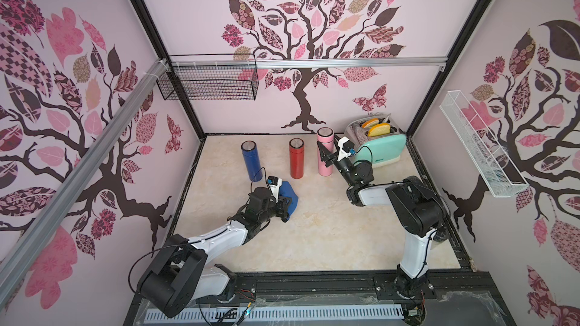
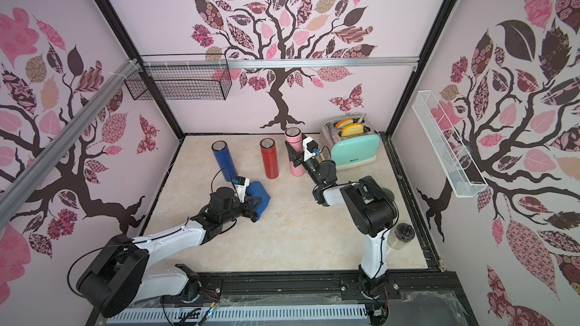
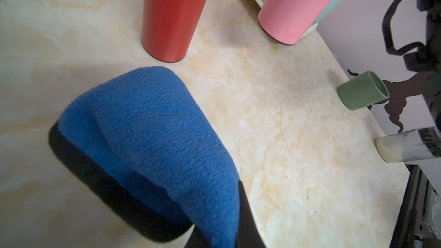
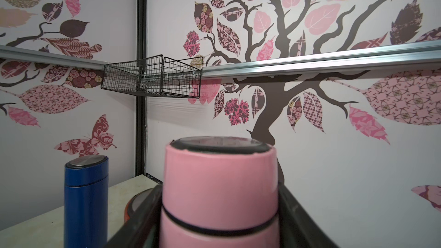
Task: Wipe the surface of the thermos
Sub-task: Place the cleaning item at the center of the board.
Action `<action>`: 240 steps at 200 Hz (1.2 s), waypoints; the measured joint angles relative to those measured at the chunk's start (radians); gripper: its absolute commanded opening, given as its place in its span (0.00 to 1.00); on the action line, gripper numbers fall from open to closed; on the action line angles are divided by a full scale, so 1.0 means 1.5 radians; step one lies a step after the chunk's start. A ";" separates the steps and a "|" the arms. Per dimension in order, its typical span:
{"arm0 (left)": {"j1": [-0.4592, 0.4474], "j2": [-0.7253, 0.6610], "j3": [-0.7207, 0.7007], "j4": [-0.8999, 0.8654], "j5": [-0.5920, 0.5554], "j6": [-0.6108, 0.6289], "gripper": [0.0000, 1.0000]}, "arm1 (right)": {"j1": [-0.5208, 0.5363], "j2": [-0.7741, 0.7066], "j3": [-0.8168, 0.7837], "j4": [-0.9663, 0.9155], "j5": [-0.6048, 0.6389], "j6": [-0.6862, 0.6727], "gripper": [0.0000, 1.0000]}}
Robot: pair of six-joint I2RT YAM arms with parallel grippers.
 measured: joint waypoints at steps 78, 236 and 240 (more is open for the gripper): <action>-0.021 0.035 0.001 0.033 -0.015 0.016 0.46 | -0.061 0.074 0.037 -0.005 0.024 0.000 0.00; -0.059 -0.109 0.040 -0.121 -0.057 0.046 0.98 | -0.077 0.146 0.079 0.000 0.043 -0.003 0.00; -0.059 -0.111 0.040 -0.124 -0.058 0.046 0.98 | -0.078 0.150 0.081 0.000 0.043 -0.003 0.00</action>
